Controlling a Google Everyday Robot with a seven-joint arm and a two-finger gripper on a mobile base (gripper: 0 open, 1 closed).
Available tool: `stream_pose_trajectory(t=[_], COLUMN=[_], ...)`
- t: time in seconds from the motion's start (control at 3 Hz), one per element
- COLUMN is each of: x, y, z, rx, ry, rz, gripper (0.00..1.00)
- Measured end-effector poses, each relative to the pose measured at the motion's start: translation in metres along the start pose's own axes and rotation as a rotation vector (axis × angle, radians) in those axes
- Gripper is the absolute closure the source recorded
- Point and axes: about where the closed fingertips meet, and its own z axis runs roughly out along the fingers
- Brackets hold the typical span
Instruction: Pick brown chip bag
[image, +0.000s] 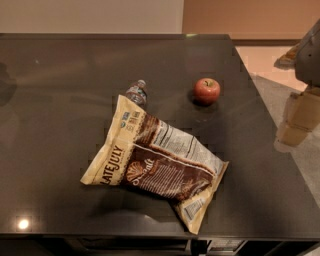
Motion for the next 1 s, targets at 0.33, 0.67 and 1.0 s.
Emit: stream_pose_trajectory(t=[0.33, 0.67, 1.0], x=[-0.001, -0.013, -0.034], y=[0.000, -0.001, 0.009], z=[0.000, 0.014, 0.039], rx=[0.002, -0.047, -0.127], ry=[0.000, -0.030, -0.101], rz=[0.000, 0.008, 0.012], gripper=[0.00, 0.00, 0.00])
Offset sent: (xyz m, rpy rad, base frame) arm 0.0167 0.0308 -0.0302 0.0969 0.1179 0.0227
